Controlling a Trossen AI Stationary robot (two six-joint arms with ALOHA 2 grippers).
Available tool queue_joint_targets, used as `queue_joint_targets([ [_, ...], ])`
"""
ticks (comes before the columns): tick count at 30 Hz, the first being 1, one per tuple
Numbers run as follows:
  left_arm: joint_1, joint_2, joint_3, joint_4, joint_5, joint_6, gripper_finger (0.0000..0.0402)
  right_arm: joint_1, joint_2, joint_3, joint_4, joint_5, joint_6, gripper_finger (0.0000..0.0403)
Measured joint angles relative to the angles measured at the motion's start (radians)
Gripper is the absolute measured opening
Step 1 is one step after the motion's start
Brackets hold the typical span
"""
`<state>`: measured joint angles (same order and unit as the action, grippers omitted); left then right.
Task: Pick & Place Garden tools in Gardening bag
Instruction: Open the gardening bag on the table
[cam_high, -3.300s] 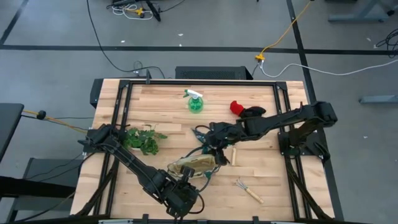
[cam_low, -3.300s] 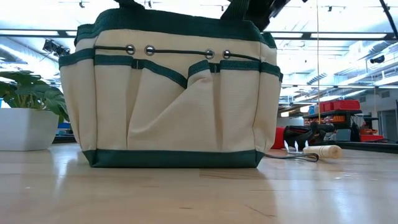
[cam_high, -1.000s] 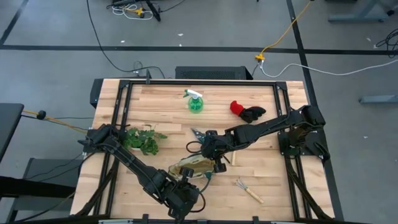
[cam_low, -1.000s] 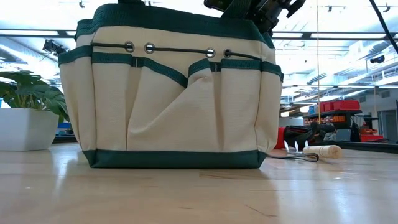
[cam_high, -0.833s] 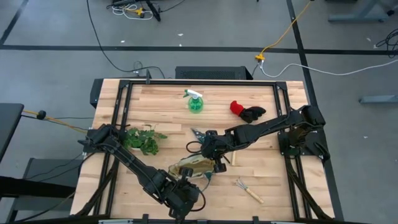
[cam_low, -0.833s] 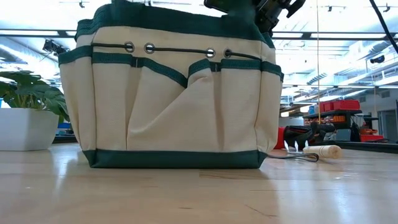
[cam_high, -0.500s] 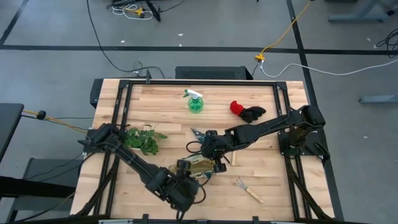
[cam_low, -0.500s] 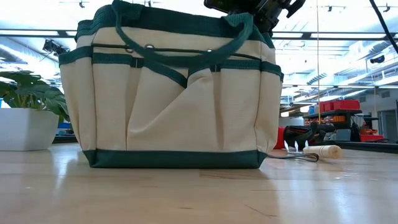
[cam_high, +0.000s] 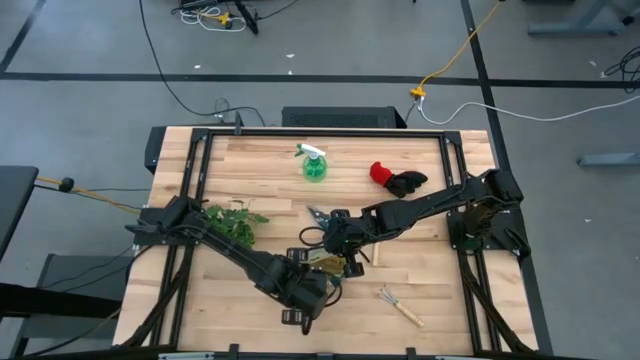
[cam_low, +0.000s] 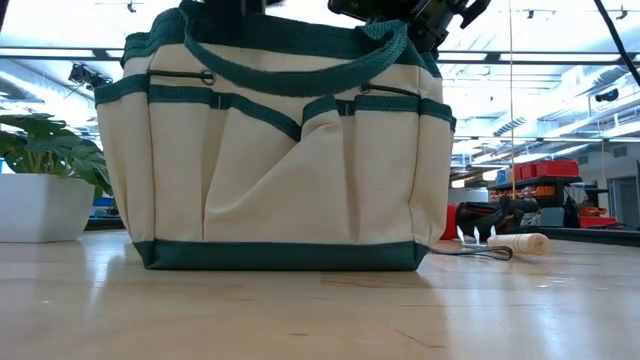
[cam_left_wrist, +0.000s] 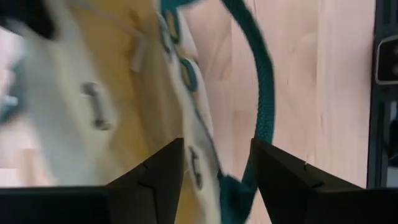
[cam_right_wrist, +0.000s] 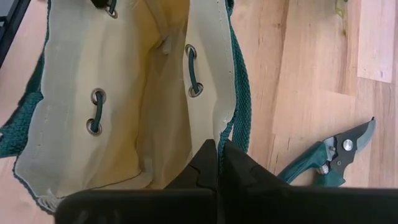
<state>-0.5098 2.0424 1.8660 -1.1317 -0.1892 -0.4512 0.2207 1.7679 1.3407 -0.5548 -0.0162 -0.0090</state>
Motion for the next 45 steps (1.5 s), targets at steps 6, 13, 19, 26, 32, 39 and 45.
queue_joint_targets([
  [6,0.009,0.037,0.0,0.006,0.043,0.026,0.0176,0.0,0.0,0.0,0.0,0.0,0.0,0.0002],
  [13,0.007,0.038,0.0,0.005,0.044,0.053,0.0098,0.0,0.0,0.0,0.0,0.001,-0.006,0.0002],
  [19,0.007,0.038,0.0,0.005,0.09,0.101,0.0012,-0.004,0.0,0.0,-0.011,0.001,-0.002,0.0002],
  [26,-0.013,0.038,-0.001,0.007,0.112,0.15,0.0009,-0.022,0.0,0.0,-0.037,0.07,0.013,0.0001],
  [32,-0.034,0.038,-0.001,0.013,0.11,0.158,0.0011,-0.049,0.0,0.0,-0.039,0.075,0.021,0.0001],
  [39,-0.051,0.038,-0.001,0.007,0.107,0.16,0.0007,-0.068,0.0,0.0,-0.06,0.097,0.056,0.0001],
  [45,-0.066,0.038,-0.001,-0.017,0.101,0.188,0.0007,-0.07,0.0,0.0,-0.074,0.124,0.059,0.0001],
])
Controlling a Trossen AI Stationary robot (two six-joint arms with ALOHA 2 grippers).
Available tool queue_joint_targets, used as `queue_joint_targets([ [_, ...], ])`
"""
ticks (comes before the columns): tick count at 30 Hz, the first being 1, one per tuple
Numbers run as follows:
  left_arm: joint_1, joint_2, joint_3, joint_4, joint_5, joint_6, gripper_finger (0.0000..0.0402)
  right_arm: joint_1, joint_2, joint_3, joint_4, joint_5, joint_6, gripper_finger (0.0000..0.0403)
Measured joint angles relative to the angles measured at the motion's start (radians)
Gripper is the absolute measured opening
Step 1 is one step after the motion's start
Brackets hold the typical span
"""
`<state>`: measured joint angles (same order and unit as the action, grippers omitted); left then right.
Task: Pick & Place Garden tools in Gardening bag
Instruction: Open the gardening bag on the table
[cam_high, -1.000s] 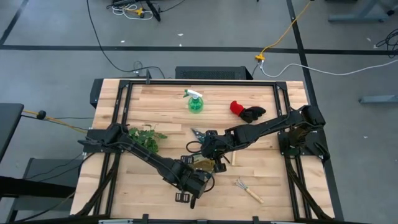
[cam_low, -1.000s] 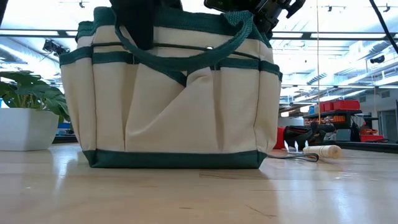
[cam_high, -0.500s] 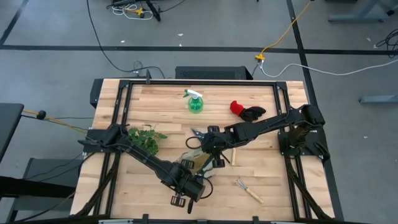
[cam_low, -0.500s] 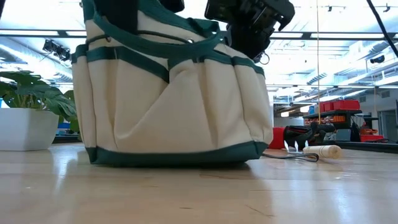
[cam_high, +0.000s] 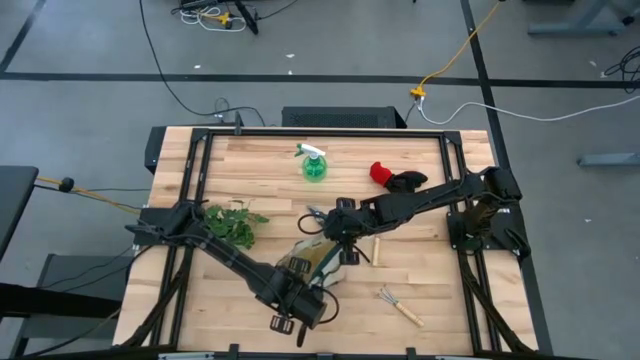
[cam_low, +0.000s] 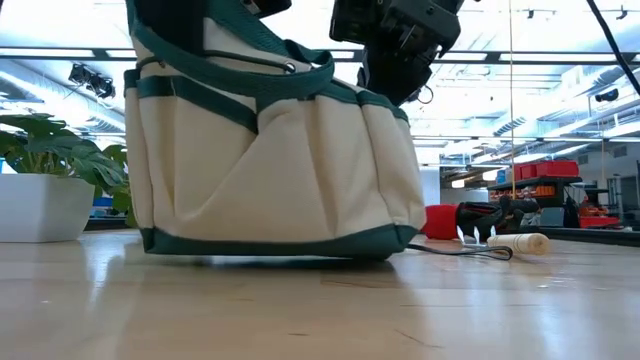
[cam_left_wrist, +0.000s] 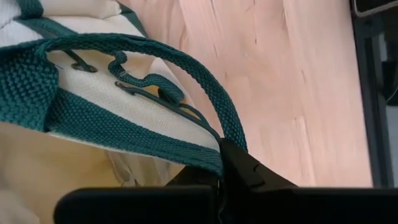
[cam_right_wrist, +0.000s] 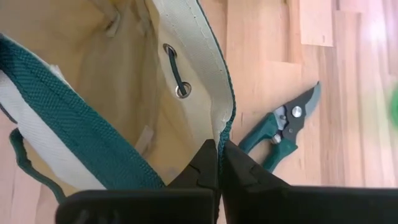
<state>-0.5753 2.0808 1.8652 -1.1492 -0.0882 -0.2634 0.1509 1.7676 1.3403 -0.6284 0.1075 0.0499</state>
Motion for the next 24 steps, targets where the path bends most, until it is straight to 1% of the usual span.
queue_joint_targets([
  [4,-0.004,0.0,0.0,-0.016,0.004,0.013,0.0007,0.0,-0.009,0.0,-0.001,0.047,0.039,0.0001],
  [7,-0.004,0.0,0.0,-0.03,0.012,0.019,0.0006,0.0,-0.024,0.0,0.0,0.054,0.048,0.0001],
  [12,-0.008,0.0,0.0,-0.067,-0.005,0.026,0.0007,0.002,-0.034,0.0,0.007,-0.006,0.048,0.0001],
  [18,-0.005,0.0,0.0,-0.067,-0.025,0.066,0.0012,0.008,-0.034,0.0,-0.009,0.012,0.049,0.0002],
  [24,0.004,0.0,0.0,-0.071,-0.026,0.053,0.0018,0.01,-0.034,-0.001,0.041,-0.062,0.042,0.0018],
])
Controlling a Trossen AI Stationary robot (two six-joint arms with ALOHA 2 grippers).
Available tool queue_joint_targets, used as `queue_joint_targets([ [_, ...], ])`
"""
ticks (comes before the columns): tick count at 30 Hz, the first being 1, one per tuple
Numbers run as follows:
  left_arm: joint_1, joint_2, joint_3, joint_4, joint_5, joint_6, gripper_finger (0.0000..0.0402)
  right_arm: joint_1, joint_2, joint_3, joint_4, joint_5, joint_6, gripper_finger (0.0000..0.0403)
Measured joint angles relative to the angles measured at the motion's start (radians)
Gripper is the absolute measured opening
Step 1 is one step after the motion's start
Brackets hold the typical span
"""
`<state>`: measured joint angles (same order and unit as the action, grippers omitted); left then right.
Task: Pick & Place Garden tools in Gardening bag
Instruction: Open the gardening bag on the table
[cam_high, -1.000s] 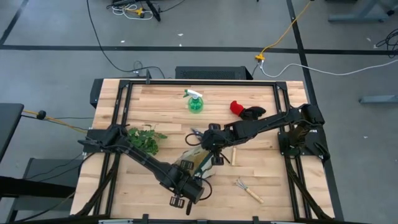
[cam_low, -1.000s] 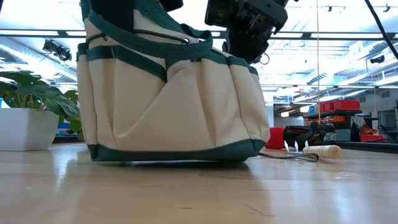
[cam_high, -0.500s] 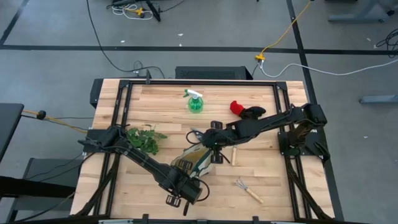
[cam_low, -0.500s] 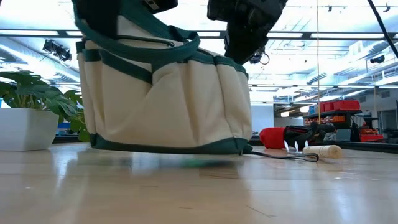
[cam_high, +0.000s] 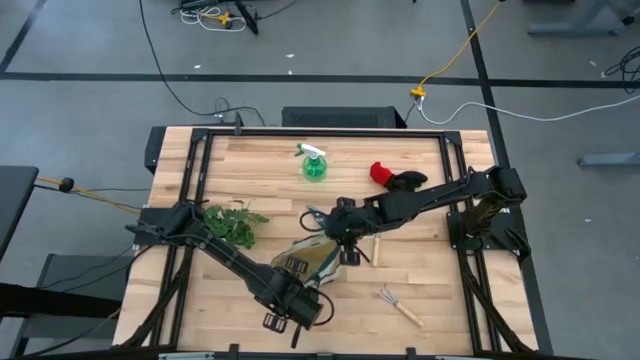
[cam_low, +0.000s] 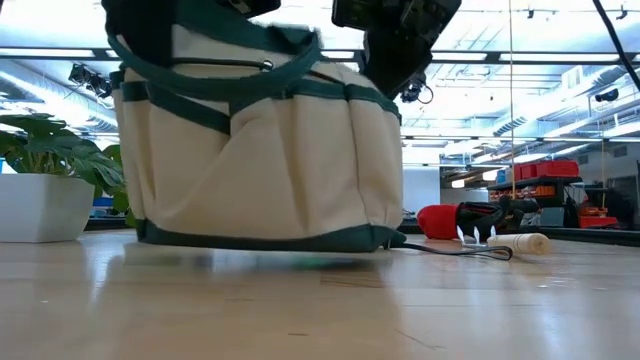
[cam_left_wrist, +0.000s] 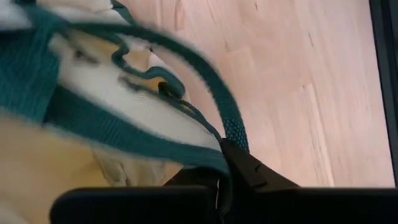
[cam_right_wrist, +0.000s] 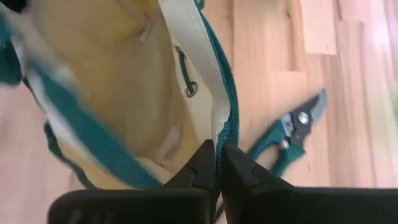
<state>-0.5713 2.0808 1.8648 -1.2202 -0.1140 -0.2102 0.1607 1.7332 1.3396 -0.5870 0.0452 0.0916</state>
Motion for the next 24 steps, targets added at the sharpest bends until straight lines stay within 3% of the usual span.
queue_joint_targets([
  [12,0.006,0.0,0.0,0.08,-0.005,-0.041,0.0054,0.003,0.0,0.0,0.012,-0.016,-0.007,0.0067],
  [24,0.015,0.0,0.0,0.139,-0.034,-0.049,0.0135,0.004,0.0,0.0,0.02,-0.032,-0.026,0.0157],
])
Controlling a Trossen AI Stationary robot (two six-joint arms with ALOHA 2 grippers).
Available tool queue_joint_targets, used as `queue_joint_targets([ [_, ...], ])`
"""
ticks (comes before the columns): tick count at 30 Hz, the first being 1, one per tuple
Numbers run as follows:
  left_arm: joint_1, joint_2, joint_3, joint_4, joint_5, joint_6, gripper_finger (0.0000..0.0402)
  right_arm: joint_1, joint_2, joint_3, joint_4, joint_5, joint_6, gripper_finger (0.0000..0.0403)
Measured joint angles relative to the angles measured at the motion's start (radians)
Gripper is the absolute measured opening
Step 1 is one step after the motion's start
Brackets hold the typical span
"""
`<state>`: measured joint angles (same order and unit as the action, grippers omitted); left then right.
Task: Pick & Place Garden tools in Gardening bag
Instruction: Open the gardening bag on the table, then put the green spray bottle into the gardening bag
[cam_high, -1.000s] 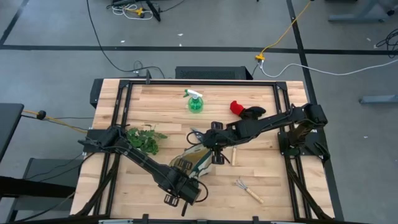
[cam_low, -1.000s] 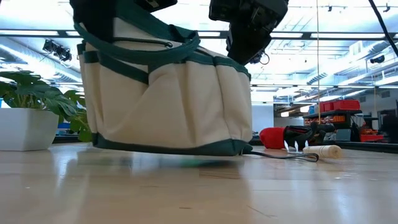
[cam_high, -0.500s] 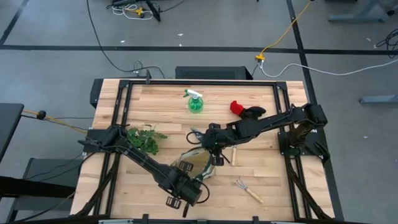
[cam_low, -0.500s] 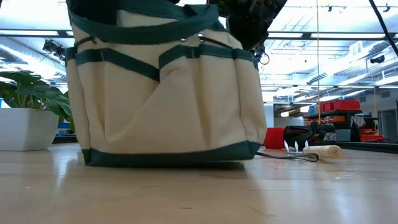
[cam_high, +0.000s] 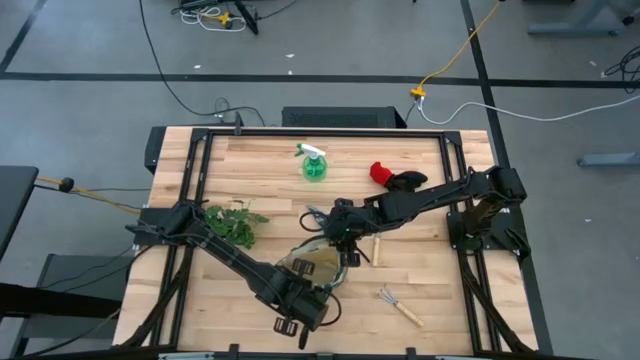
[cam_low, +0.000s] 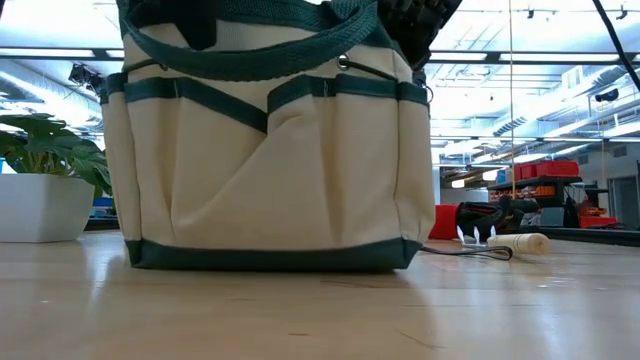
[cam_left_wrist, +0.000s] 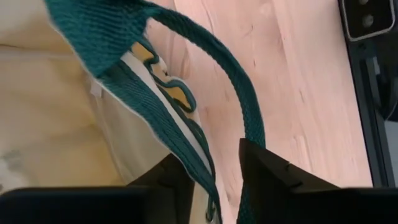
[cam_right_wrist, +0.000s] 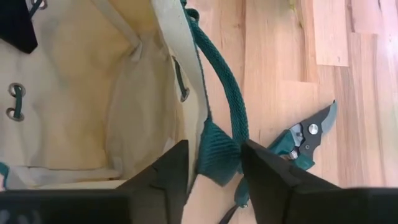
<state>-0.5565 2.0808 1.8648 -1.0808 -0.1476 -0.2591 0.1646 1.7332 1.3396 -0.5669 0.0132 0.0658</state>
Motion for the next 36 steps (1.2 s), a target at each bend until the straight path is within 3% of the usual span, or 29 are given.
queue_joint_targets([
  [12,0.02,0.0,0.0,0.026,-0.003,-0.071,0.0188,0.0,0.0,0.0,0.013,0.004,-0.041,0.0221],
  [23,0.032,-0.001,0.102,0.022,-0.016,-0.07,0.0206,0.0,-0.001,0.0,0.032,0.005,-0.067,0.0232],
  [36,0.038,-0.001,0.313,-0.315,-0.254,-0.071,0.0206,0.0,-0.089,0.002,0.034,0.008,-0.075,0.0231],
])
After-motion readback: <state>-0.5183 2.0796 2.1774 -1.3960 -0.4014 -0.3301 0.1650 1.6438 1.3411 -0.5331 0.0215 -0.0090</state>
